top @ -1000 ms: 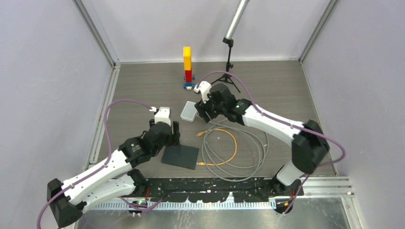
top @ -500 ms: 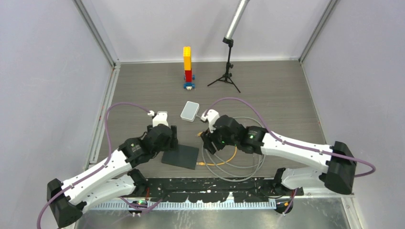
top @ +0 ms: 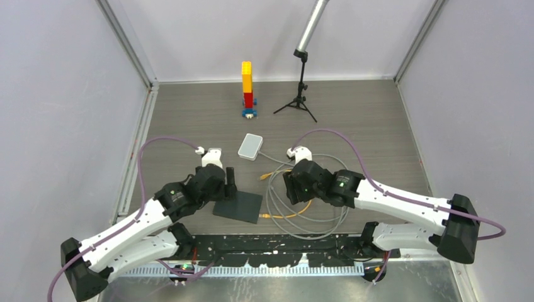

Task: Insert the plug into the switch port
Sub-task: Pick up the connector from the center of the board.

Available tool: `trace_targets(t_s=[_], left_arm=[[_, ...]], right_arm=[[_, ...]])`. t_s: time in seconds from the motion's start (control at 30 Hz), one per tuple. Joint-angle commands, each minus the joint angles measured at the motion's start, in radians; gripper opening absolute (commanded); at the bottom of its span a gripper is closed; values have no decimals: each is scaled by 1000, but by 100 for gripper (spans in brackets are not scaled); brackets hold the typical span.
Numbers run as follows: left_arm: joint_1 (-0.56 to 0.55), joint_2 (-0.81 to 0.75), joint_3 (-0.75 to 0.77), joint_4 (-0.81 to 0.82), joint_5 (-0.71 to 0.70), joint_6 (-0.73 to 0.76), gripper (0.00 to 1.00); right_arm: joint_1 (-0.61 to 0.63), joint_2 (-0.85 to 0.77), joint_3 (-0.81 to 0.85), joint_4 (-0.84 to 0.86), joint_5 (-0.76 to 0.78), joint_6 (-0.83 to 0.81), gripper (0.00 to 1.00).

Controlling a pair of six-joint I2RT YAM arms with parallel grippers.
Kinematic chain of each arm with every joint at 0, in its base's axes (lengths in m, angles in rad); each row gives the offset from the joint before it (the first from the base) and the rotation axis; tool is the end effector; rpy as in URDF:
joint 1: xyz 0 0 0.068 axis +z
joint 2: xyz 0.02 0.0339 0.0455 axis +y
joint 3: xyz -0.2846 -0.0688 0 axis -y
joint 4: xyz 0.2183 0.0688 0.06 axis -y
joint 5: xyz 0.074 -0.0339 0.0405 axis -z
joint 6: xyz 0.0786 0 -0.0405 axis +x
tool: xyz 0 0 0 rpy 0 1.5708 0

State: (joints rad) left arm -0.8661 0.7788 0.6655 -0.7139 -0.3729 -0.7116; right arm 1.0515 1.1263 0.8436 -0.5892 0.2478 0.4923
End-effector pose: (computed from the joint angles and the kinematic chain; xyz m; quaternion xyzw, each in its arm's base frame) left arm 0.1130 -0.0887 0.2400 0.0035 0.9180 -0.1316 0.3741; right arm 0.1262 0.1820 0.2522 -0.2166 0.9078 0.1538 0.3245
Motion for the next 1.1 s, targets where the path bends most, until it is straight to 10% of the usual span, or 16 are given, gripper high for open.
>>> trace_targets(t_s=[0.0, 0.17, 0.4, 0.87, 1.07], left_arm=[[-1, -5, 10, 42, 30, -9, 70], [0, 27, 8, 46, 39, 1, 69], [1, 25, 11, 65, 61, -8, 69], [0, -21, 0, 43, 48, -12, 69], [1, -13, 5, 52, 48, -6, 69]], right_arm=[[-1, 22, -6, -22, 10, 69, 61], [4, 94, -26, 37, -196, -14, 60], [12, 224, -56, 251, -85, -121, 43], [14, 427, -21, 272, -120, -188, 42], [17, 448, -1, 209, -129, -179, 12]])
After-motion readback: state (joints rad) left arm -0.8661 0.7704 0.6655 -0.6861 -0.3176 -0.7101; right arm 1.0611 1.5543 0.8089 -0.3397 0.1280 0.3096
